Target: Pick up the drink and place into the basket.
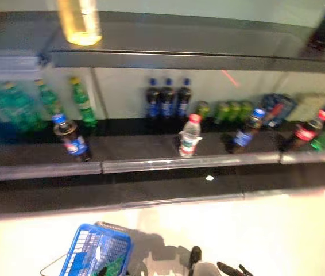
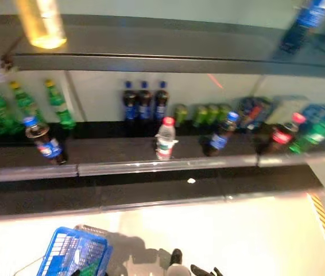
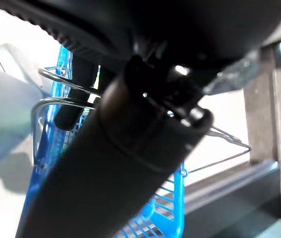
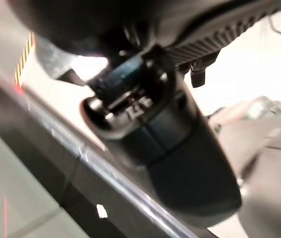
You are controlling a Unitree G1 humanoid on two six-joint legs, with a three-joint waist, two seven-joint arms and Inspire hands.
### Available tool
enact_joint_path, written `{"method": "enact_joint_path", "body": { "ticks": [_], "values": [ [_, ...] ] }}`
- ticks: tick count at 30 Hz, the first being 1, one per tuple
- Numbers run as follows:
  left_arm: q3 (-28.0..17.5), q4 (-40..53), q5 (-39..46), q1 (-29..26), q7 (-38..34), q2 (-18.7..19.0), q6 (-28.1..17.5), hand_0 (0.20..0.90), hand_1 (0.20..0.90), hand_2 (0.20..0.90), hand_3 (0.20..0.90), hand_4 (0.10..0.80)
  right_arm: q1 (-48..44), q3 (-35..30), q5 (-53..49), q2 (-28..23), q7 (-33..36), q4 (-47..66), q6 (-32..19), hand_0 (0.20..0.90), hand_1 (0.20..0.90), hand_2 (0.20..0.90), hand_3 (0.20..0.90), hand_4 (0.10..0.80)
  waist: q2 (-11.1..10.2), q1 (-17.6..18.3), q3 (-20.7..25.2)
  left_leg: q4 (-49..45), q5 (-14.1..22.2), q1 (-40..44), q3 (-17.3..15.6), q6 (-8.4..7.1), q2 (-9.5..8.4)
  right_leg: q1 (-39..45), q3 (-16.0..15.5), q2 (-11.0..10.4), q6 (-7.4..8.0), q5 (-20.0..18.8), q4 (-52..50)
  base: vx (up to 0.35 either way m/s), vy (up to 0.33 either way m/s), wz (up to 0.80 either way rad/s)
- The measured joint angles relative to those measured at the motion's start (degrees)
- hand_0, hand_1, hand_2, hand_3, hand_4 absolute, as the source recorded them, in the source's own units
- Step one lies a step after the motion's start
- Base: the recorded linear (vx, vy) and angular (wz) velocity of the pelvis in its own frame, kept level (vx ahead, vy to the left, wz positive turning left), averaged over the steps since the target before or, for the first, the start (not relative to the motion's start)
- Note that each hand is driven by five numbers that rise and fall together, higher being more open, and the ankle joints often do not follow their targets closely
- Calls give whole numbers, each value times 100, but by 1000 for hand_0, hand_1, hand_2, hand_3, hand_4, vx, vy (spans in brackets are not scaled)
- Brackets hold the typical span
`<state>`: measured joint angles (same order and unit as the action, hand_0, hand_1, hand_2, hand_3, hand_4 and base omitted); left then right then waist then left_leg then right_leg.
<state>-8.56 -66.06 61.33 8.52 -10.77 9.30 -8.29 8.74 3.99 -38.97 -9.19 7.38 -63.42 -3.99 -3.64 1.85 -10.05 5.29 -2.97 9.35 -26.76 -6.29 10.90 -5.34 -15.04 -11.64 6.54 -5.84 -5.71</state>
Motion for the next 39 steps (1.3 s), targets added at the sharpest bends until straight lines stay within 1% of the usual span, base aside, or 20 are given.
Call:
{"method": "enact_joint_path", "body": {
  "ticks": [2, 6, 11, 12, 13, 15, 16, 18, 19, 21, 24, 25, 26, 28, 32, 34, 35, 36, 37, 39],
  "values": [
    [-28, 0, 60, -6, -19, 17, -215, 300, 300, 300, 200, 100, 2, -107, 30, -50, -20, -102, 8, 900, 900, 900, 900, 800, -8, -80, 66, -105, 94, 12, -39, -142, 103, -176, -53, 145, -219, 859, -883, -85, -319, -39],
    [-330, -602, 103, -173, -141, -138, -242, 300, 300, 300, 200, 100, -123, -107, 189, -269, -105, -339, 17, 900, 900, 900, 900, 800, 304, -174, 246, -498, 245, -47, 428, -201, 449, -38, -13, 618, -474, 732, -508, -86, -371, -41],
    [-632, -621, 556, -317, -69, -158, -331, 300, 300, 300, 200, 100, -157, -77, 334, -251, -149, -466, 127, 900, 900, 900, 900, 800, 155, -233, 338, -1004, -43, -169, 1131, 165, 547, 117, 51, 815, -690, 757, -274, -36, -362, -17],
    [-787, -662, 749, -384, -8, -148, -391, 300, 300, 300, 200, 100, -201, -58, 375, -247, -149, -536, 154, 900, 900, 900, 900, 800, 85, -386, 331, -1338, -175, -266, 1527, 73, 529, 194, 292, 856, -794, 650, -70, 62, -407, -67],
    [-940, -722, 911, -403, 104, -131, -416, 300, 300, 300, 200, 100, -311, -38, 419, -231, -143, -614, 194, 900, 900, 900, 900, 800, -35, -505, 276, -1850, -155, -491, 1977, 44, 394, 274, 589, 919, -871, 497, 109, 73, -391, -108],
    [-1138, -803, 1224, -306, 264, -179, -430, 300, 300, 300, 200, 100, -480, 153, 527, -287, -129, -723, 256, 900, 900, 900, 900, 800, -209, -780, 309, -1858, 331, -589, 2690, -224, -304, 241, 1097, 770, -968, 327, 347, 88, -294, -146],
    [-1231, -921, 1334, -300, 282, -241, -429, 300, 300, 300, 200, 100, -541, 241, 532, -349, -133, -684, 243, 900, 900, 900, 900, 800, -185, -825, 282, -1595, 506, -666, 2802, -23, -730, 238, 1071, 718, -959, 274, 495, 144, -294, -130],
    [-1313, -997, 1483, -287, 286, -367, -432, 300, 300, 300, 200, 100, -611, 359, 531, -478, -139, -661, 267, 900, 900, 900, 900, 800, 73, -832, 183, -1271, 698, -781, 2929, 338, -1157, 285, 892, 783, -870, 240, 589, 162, -215, -83],
    [-1380, -999, 1551, -267, 309, -462, -441, 300, 300, 300, 200, 100, -654, 411, 532, -585, -135, -612, 283, 900, 900, 900, 900, 800, 383, -903, 175, -1139, 556, -880, 3137, 552, -1078, 219, 717, 1124, -757, 333, 193, 188, -206, -120],
    [-1568, -908, 1660, -130, 357, -203, -442, 300, 300, 300, 200, 100, -639, 544, 532, -234, -108, -620, 484, 900, 900, 900, 900, 800, 87, -1072, 157, -1223, 725, -846, 2966, 464, -1088, 8, 693, 1158, -844, 1377, -1222, 246, -240, -80],
    [-1585, -784, 1683, -130, 418, -150, -458, 300, 300, 300, 200, 100, -636, 598, 550, -85, -27, -613, 603, 900, 900, 900, 900, 800, -36, -1163, 119, -1605, 854, -931, 2873, 258, -1056, 363, 307, 1132, -1005, 2048, -1456, 326, -313, 8],
    [-1515, -835, 1730, -170, 402, -167, -445, 300, 300, 300, 200, 100, -661, 738, 645, -68, 24, -507, 615, 900, 900, 900, 900, 800, -5, -1185, 48, -2420, 1190, -1280, 2910, -38, -1053, 661, 572, 1416, -1261, 1865, -1041, 356, -336, 9],
    [-1453, -833, 1743, -173, 401, -175, -448, 300, 300, 300, 200, 100, -700, 803, 675, -60, 33, -462, 631, 900, 900, 900, 900, 800, -21, -1236, 34, -2522, 1215, -1406, 2919, -78, -1169, 717, 728, 1460, -1295, 1784, -902, 355, -316, 0],
    [-1395, -835, 1805, -196, 385, -296, -448, 300, 300, 300, 200, 100, -781, 974, 763, -61, 64, -258, 647, 900, 900, 900, 900, 800, -83, -1438, -43, -2215, 1131, -1734, 2893, -28, -1564, 856, 933, 1513, -1398, 1607, -552, 370, -286, -37],
    [-1670, -971, 1991, -163, 223, -398, -450, 300, 300, 300, 200, 100, -1035, 1116, 962, 116, 25, -46, 635, 900, 900, 900, 900, 800, 23, -1737, -130, -2104, 708, -1982, 2890, 25, -1677, 1059, 1248, 1842, -1566, 1707, -534, 474, -276, -75],
    [-1947, -1017, 2134, -200, 128, -398, -451, 300, 300, 300, 200, 100, -1023, 1231, 1070, 214, -5, -64, 640, 900, 900, 900, 900, 800, -89, -1769, -69, -2015, 493, -1798, 2885, 387, -1670, 1178, 1319, 1832, -1408, 1938, -600, 428, -214, -72],
    [-1964, -1025, 2215, -140, 116, -412, -452, 300, 300, 300, 200, 100, -1027, 1293, 1135, 230, -9, -149, 652, 900, 900, 900, 900, 800, -103, -1804, -49, -1819, 330, -1625, 2782, 756, -1638, 1235, 1278, 1861, -1146, 2061, -1027, 341, -187, -74],
    [-1996, -1024, 2314, -151, 112, -429, -455, 300, 300, 300, 200, 100, -1103, 1311, 1223, 262, -37, -285, 668, 900, 900, 900, 900, 800, -112, -1825, -79, -1783, 368, -1475, 2603, 1062, -1615, 884, 1237, 1790, -491, 2358, -2475, 269, -157, -67],
    [-2043, -1025, 2338, -138, 113, -413, -458, 300, 300, 300, 200, 100, -1035, 1319, 1276, 275, -70, -294, 686, 900, 900, 900, 900, 800, -189, -1785, -7, -1734, 437, -1349, 2522, 1113, -1652, 660, 1221, 1665, -54, 2302, -3669, 307, -186, -46],
    [-2031, -1002, 2341, -174, 116, -386, -459, 300, 300, 300, 200, 100, -895, 1281, 1391, 243, -92, -312, 676, 900, 900, 900, 900, 800, -231, -1759, 21, -1739, 607, -1091, 2491, 1160, -1725, 638, 1261, 1535, 544, 1915, -4748, 367, -243, -15]
  ]
}}
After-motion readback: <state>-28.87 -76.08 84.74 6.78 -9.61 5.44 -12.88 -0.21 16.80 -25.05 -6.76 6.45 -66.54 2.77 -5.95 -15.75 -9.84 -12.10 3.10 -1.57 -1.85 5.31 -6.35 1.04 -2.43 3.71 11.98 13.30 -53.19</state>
